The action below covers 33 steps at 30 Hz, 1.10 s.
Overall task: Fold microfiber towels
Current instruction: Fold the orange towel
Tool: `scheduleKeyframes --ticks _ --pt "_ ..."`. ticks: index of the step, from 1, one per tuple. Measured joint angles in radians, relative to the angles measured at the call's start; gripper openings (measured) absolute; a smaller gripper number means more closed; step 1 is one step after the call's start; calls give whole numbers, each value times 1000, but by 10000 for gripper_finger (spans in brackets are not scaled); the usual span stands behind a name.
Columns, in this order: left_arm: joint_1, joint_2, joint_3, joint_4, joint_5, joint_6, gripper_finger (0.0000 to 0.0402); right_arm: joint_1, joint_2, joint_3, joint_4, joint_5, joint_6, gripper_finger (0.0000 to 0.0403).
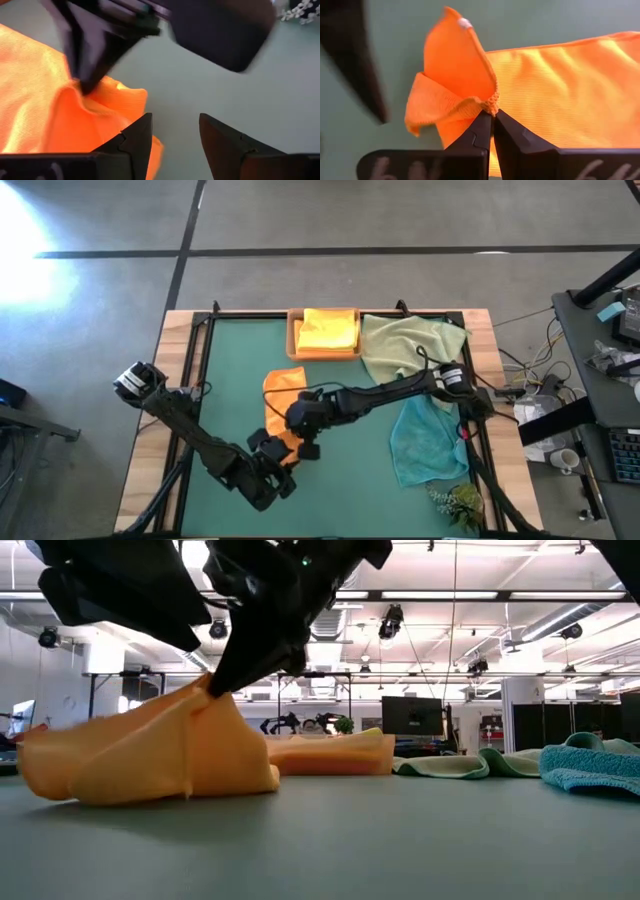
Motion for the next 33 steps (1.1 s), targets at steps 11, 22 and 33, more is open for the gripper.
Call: scheduleKeyframes --ticks 11,22,33 --pt "3 18 -1 18 31 -44 147 19 -13 29 -41 -6 3 8" --pt "-28 209 50 38 134 -17 147 11 -13 24 -43 8 -11 8" --pt "-25 295 165 -102 71 83 147 12 -12 24 -43 7 -31 8"
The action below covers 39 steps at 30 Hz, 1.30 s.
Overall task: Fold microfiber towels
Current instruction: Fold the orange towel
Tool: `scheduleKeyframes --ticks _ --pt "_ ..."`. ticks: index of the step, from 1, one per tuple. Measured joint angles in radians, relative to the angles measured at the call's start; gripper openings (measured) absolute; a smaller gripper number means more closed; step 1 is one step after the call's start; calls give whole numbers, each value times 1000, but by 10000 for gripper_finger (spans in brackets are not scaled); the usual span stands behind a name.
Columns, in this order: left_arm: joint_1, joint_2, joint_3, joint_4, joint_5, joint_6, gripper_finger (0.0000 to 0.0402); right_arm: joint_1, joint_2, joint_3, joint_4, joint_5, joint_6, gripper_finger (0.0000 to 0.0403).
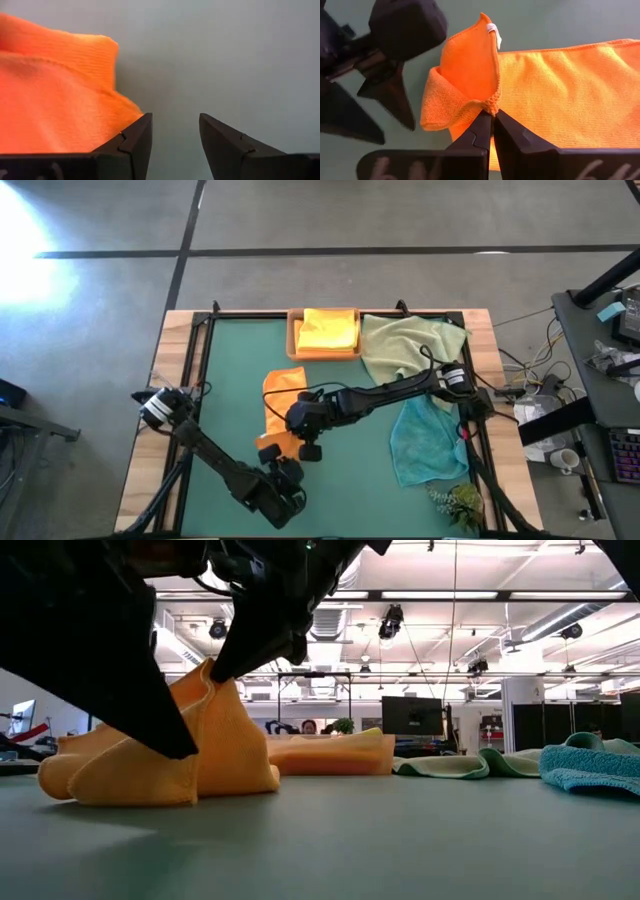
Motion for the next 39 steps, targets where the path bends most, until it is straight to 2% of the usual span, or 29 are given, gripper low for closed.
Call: scheduleKeyframes --ticks 3,8,10,14,19,26,31,36,39 --pt "-1 -10 47 -70 0 120 147 -2 0 0 0 0 -16 8" --pt "8 -13 97 -78 4 593 147 -9 0 0 0 -2 -24 8" --pt "22 -13 100 -76 19 704 147 -11 0 0 0 0 -32 8" --pt "61 -13 91 -86 93 727 147 -17 1 -2 -11 1 -40 8" --pt "106 -10 67 -98 110 756 147 -17 1 -2 -29 4 -36 8" --pt "136 -10 57 -95 158 989 147 -18 1 -2 -24 1 -44 8" --pt "159 -11 33 -95 199 1081 147 -18 1 -2 -31 4 -43 8" --pt "176 -11 15 -127 280 1096 147 -19 2 -2 -31 7 -41 8" --pt "177 -11 29 -198 339 1055 147 -18 2 -2 -29 4 -41 8"
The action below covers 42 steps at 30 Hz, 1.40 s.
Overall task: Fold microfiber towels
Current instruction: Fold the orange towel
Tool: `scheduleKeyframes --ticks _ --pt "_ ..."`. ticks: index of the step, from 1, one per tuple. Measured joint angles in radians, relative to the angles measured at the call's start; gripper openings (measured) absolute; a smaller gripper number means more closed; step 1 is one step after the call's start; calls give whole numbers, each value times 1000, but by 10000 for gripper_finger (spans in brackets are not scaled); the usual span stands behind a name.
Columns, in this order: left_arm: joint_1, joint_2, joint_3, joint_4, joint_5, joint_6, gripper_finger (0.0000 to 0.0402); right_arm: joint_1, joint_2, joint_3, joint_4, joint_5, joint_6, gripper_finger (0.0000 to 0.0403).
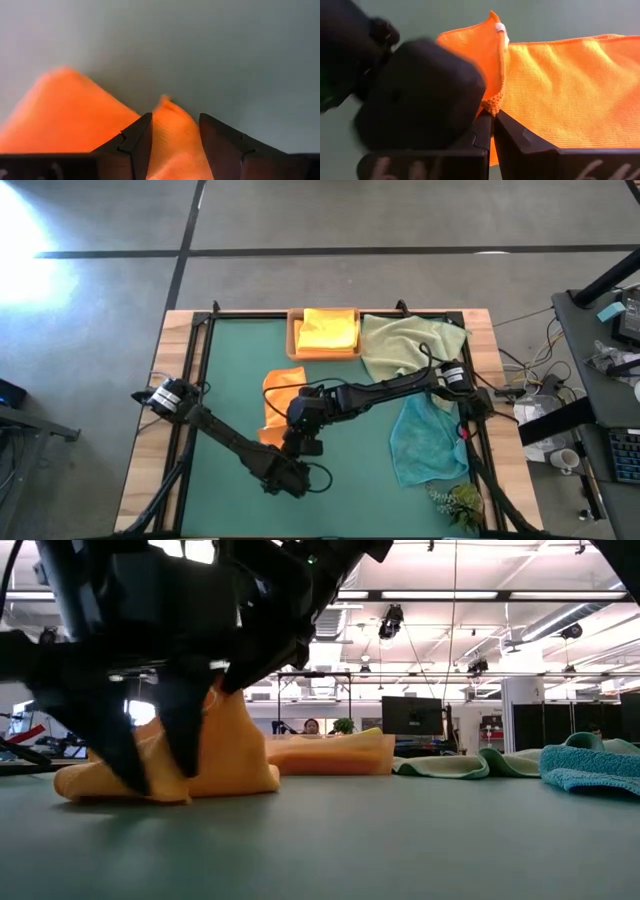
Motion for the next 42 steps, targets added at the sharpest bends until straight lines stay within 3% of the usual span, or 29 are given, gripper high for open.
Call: scheduleKeyframes --ticks 4,12,17,23,33,36,42 --pt "-4 0 11 -134 90 -142 147 1 0 0 -31 -12 0 8" --pt "-32 -4 12 -373 116 -360 147 2 0 0 -99 -6 19 8" --pt "-43 -30 11 -377 69 -436 147 2 0 0 -86 -5 27 8" --pt "-17 -73 -6 -392 -78 -612 147 -8 5 -4 -51 18 82 8" --pt "26 -84 -40 -586 -87 -904 147 -19 11 -6 -54 28 141 8" --pt "24 -120 -41 -634 -45 -983 147 -20 11 -6 -54 26 142 8" --pt "-50 -254 -45 -503 13 -1040 147 -18 10 -6 -60 20 142 8"
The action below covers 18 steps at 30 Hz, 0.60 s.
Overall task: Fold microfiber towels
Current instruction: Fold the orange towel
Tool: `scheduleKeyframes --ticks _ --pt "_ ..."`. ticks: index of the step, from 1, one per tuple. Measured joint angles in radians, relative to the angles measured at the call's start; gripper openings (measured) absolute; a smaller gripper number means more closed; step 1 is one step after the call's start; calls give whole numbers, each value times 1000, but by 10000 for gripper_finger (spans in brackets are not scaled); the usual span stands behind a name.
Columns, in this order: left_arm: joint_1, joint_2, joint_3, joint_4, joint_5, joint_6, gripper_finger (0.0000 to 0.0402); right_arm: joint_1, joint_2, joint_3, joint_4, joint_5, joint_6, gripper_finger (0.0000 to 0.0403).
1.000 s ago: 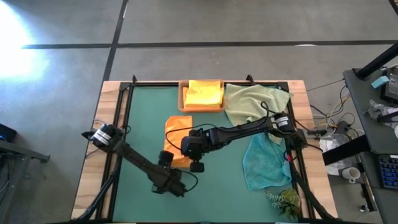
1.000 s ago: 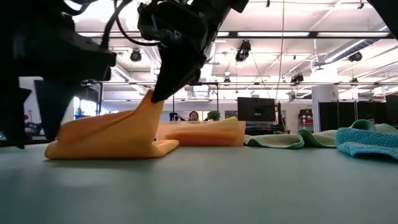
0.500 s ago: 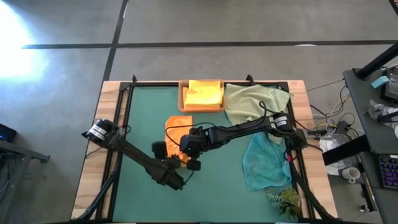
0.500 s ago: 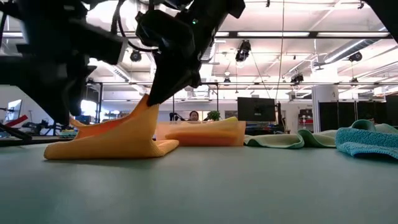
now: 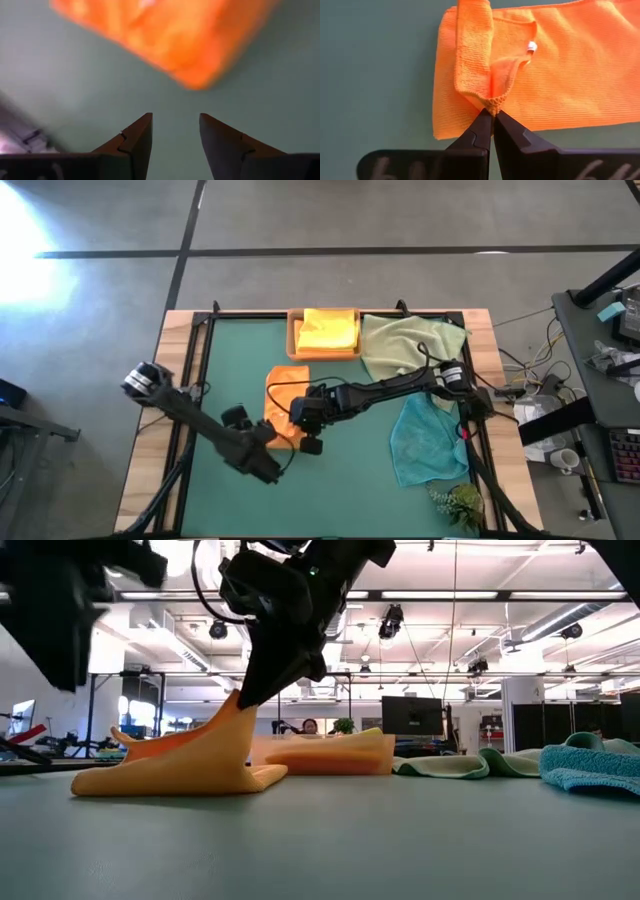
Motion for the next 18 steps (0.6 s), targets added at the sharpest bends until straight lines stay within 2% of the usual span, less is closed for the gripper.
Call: scheduleKeyframes --ticks 5,10,14,18 --pt "-77 -83 -77 255 1 5 147 -1 -1 0 -4 0 -1 8" --pt "-88 -90 -212 487 -15 39 147 0 -2 0 -4 0 -4 8" --pt "-75 -81 -281 519 -80 -17 147 0 -2 0 -7 -7 -4 8" --pt "-74 -82 -286 526 -137 -6 147 0 -2 0 -8 -8 -4 8"
